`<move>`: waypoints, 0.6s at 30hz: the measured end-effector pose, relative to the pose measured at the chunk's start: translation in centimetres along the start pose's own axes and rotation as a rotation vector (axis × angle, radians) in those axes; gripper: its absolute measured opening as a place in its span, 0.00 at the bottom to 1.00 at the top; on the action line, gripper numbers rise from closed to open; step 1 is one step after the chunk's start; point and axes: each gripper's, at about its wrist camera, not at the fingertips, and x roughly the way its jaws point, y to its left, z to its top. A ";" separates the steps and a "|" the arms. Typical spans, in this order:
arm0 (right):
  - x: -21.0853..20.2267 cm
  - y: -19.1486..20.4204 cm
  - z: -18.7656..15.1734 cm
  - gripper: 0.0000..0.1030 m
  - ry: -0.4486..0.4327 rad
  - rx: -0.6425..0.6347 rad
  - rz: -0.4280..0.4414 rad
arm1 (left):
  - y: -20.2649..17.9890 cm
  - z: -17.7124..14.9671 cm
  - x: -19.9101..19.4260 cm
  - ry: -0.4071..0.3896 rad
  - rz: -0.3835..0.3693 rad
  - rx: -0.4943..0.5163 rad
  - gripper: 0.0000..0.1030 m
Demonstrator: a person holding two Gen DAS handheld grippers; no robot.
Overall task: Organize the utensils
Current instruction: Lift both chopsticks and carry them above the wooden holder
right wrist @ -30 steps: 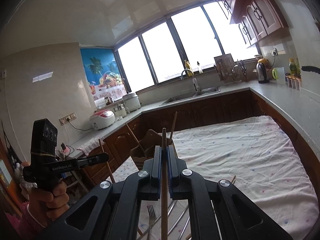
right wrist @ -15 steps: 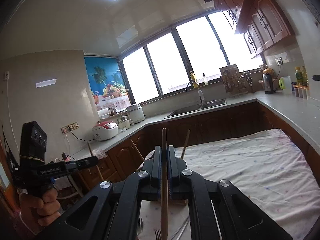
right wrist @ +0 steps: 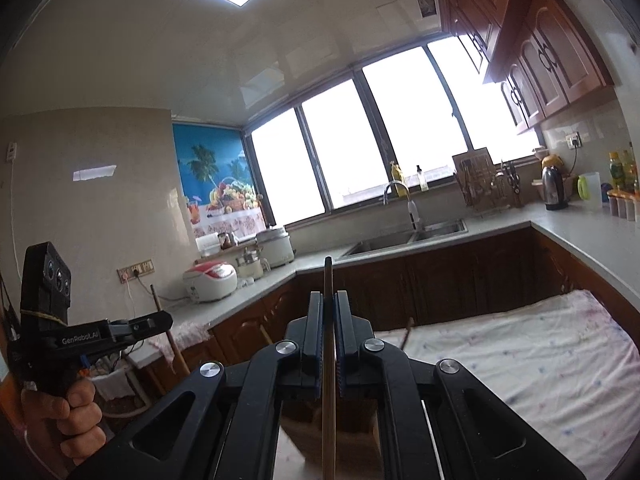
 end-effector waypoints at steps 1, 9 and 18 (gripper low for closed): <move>0.7 0.0 0.3 0.05 -0.013 0.002 0.000 | 0.2 0.3 0.4 -0.008 0.004 -0.001 0.03; 5.1 -0.4 1.9 0.05 -0.096 -0.013 -0.030 | 1.6 2.4 4.1 -0.066 0.025 -0.022 0.03; 8.7 -1.2 0.3 0.05 -0.136 -0.054 -0.103 | 2.6 1.6 9.4 -0.080 0.070 -0.043 0.03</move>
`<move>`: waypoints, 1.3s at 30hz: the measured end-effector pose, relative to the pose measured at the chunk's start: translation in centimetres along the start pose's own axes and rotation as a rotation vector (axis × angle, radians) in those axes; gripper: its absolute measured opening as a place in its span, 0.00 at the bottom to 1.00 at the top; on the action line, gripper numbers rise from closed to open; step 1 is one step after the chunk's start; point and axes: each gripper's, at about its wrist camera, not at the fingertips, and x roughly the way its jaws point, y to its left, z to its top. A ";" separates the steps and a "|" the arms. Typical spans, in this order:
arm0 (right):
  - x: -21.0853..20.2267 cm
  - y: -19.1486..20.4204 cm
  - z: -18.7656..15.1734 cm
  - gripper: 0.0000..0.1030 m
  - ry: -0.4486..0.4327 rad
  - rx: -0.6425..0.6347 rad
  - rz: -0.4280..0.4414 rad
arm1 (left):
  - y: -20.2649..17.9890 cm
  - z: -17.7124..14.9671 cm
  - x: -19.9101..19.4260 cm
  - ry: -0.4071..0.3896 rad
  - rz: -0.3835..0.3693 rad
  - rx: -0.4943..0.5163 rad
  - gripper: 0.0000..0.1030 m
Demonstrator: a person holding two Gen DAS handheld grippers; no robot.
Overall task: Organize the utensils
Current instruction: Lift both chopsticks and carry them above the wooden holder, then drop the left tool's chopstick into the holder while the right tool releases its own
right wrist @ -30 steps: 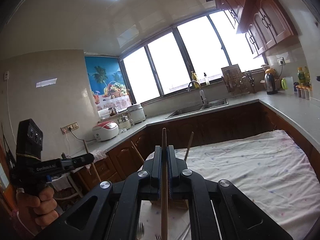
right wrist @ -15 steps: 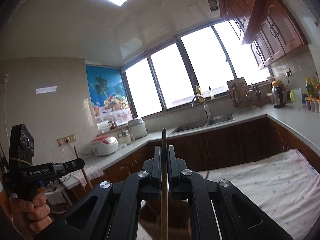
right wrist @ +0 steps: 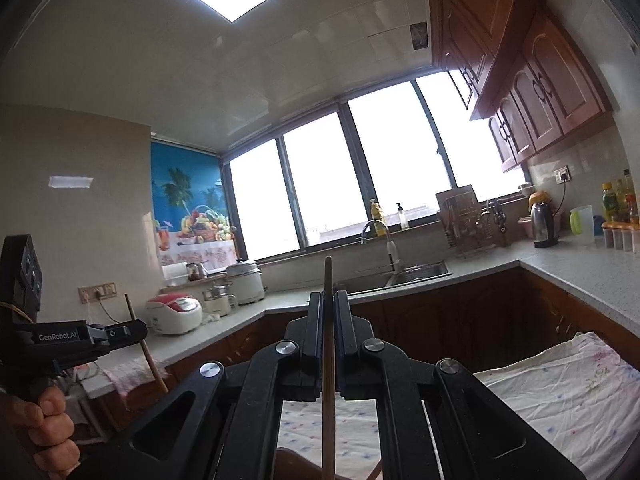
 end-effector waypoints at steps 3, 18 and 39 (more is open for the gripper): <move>0.4 0.0 -1.5 0.05 0.003 -0.011 -0.016 | 0.0 -1.3 1.4 0.008 0.020 -0.002 0.03; -1.5 -0.1 -6.6 0.05 0.048 -0.021 -0.045 | -0.1 -7.5 4.5 0.057 0.056 0.026 0.03; -1.9 -1.5 -7.2 0.05 0.177 0.015 -0.040 | 0.1 -6.7 3.2 0.117 0.065 0.048 0.05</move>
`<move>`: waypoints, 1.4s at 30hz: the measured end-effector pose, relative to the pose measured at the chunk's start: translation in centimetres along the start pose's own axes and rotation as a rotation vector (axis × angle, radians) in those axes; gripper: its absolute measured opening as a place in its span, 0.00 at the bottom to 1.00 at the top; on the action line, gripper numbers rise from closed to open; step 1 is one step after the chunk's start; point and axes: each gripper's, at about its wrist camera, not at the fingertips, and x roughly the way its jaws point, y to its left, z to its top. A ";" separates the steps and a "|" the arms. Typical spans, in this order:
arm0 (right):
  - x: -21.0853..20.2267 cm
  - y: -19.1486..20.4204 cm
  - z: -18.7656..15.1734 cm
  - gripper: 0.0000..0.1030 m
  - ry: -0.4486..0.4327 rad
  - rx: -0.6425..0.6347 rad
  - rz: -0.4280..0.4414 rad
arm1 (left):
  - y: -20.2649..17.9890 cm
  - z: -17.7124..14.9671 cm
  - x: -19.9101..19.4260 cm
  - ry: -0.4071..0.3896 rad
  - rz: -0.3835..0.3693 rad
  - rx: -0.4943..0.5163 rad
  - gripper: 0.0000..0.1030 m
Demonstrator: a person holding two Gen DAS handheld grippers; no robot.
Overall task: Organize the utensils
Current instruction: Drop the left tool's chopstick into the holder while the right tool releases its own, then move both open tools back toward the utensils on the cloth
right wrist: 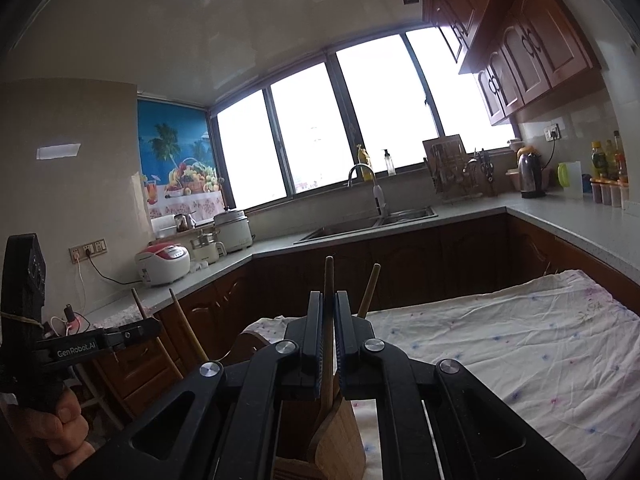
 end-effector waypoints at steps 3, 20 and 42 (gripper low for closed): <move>-0.1 -0.3 0.2 0.06 0.017 0.006 -0.002 | -0.1 0.1 0.0 0.008 0.003 -0.004 0.05; -5.0 -3.6 2.0 0.98 0.091 0.169 0.070 | -0.8 -0.3 -2.5 0.033 0.050 -0.001 0.80; -17.2 -9.1 -6.4 0.98 0.466 0.315 -0.234 | -3.5 -9.1 -12.4 0.219 0.003 -0.042 0.86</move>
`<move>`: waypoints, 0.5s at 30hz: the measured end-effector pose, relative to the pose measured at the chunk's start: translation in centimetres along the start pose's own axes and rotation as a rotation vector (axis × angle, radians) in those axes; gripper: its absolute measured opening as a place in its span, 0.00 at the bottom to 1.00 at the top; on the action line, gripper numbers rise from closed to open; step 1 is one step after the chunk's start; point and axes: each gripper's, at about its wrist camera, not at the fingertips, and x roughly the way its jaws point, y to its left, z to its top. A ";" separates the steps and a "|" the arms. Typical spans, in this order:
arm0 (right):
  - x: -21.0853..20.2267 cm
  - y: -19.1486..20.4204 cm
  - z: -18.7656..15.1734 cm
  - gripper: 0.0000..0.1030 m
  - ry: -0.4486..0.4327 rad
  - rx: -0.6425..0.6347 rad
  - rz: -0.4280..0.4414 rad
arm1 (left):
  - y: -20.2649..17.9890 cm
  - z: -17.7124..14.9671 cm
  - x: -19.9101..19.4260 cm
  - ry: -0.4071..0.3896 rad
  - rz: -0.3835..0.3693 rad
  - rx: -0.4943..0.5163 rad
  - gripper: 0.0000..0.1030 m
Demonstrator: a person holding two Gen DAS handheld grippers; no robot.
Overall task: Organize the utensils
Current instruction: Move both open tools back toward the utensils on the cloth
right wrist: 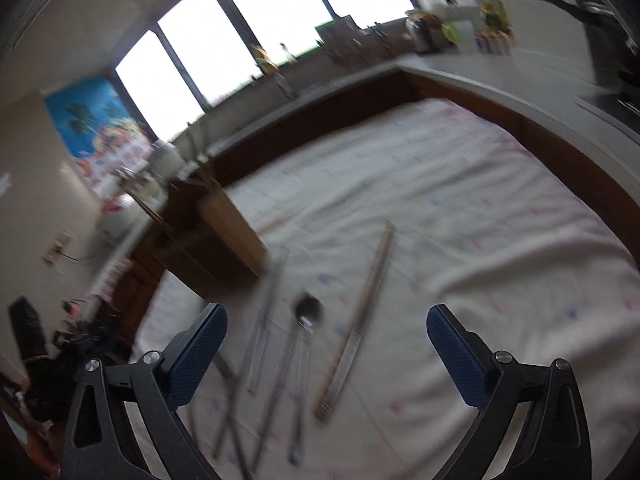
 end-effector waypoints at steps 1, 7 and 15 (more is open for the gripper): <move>0.1 -0.2 -0.5 0.98 0.026 0.004 -0.013 | -0.1 -0.2 -0.1 0.007 -0.001 -0.003 0.86; -0.5 -1.9 -3.3 0.98 0.076 0.018 0.002 | -0.7 -1.6 -1.4 0.032 0.001 -0.005 0.86; -2.1 -2.8 -4.9 0.98 0.061 -0.055 -0.021 | -1.1 -4.3 -2.1 0.075 0.020 0.018 0.86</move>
